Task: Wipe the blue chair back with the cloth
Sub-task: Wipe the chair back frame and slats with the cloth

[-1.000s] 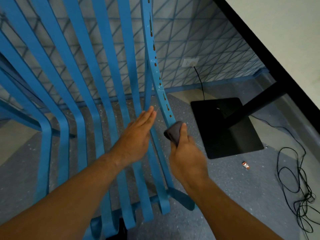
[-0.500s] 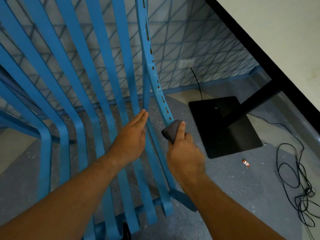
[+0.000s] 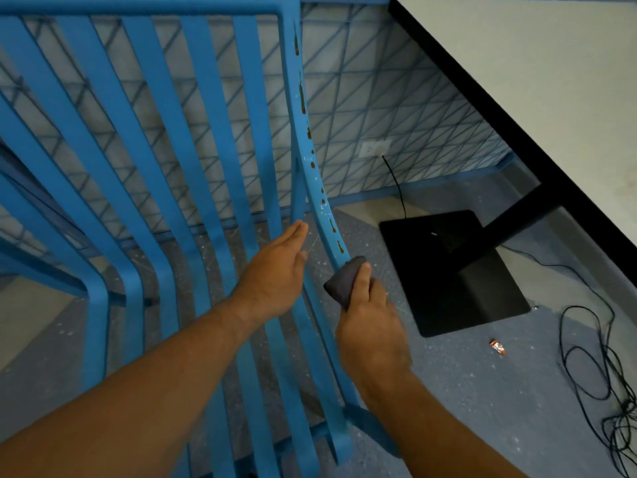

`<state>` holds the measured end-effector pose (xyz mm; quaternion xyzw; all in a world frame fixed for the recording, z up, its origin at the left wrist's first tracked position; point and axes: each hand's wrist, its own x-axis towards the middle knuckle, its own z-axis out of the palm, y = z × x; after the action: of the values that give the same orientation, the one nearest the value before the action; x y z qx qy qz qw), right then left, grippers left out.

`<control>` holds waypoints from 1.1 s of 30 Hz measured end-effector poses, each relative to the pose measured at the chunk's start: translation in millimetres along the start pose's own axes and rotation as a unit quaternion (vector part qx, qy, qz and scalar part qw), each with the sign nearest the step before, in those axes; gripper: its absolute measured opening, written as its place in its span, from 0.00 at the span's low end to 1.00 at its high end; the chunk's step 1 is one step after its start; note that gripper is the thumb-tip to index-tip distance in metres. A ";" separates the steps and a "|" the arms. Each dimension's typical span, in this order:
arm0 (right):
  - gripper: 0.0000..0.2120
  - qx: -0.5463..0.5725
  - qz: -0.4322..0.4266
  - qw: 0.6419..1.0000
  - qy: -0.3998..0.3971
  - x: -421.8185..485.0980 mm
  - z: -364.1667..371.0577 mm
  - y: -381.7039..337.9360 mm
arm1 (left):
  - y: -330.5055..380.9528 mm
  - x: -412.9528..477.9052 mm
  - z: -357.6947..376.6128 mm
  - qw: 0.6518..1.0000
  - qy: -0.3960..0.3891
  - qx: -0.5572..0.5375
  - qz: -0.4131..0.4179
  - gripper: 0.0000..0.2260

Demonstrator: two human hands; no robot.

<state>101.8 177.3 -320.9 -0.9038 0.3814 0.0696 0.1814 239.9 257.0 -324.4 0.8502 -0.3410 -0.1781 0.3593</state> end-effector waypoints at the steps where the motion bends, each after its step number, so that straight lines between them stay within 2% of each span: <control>1: 0.36 -0.016 -0.011 1.000 0.001 -2.2 0.3 -1.6 | 0.0 4.9 -1.3 1.000 0.009 -0.008 -0.004 0.22; 4: 0.37 -0.055 -0.024 0.998 -0.017 -16.3 3.2 7.3 | 3.0 17.2 -3.9 0.999 0.027 -0.031 -0.020 0.21; 8: 0.33 0.036 0.012 0.999 -0.022 -14.0 1.1 19.0 | 10.5 27.4 -3.1 0.998 0.017 -0.047 -0.027 0.21; 13: 0.32 0.039 -0.009 0.999 0.025 14.3 4.9 0.5 | 1.5 31.1 3.7 1.000 -0.021 0.005 0.021 0.21; 18: 0.35 -0.002 -0.029 1.000 -0.003 2.0 5.2 3.5 | -5.8 35.1 1.3 0.997 -0.031 0.043 0.051 0.23; 20: 0.34 0.024 -0.017 0.999 -0.024 -4.9 4.1 12.4 | -7.4 35.2 0.1 0.996 -0.037 0.052 0.055 0.23; 23: 0.31 0.078 0.014 0.997 0.002 1.6 3.3 13.6 | -10.0 35.2 -1.6 0.994 -0.052 0.070 0.070 0.24; 28: 0.32 0.022 0.021 0.999 0.041 18.1 4.5 -12.2 | -17.2 40.2 -6.7 0.979 -0.097 0.161 0.080 0.29; 33: 0.37 -0.031 -0.006 0.999 -0.021 -6.7 2.4 2.4 | -15.8 43.4 -20.2 0.966 -0.136 0.205 0.078 0.29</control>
<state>95.5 181.1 -322.1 -0.9094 0.3702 0.0992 0.1617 288.7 244.2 -324.8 0.8442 -0.4810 -0.1901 0.1404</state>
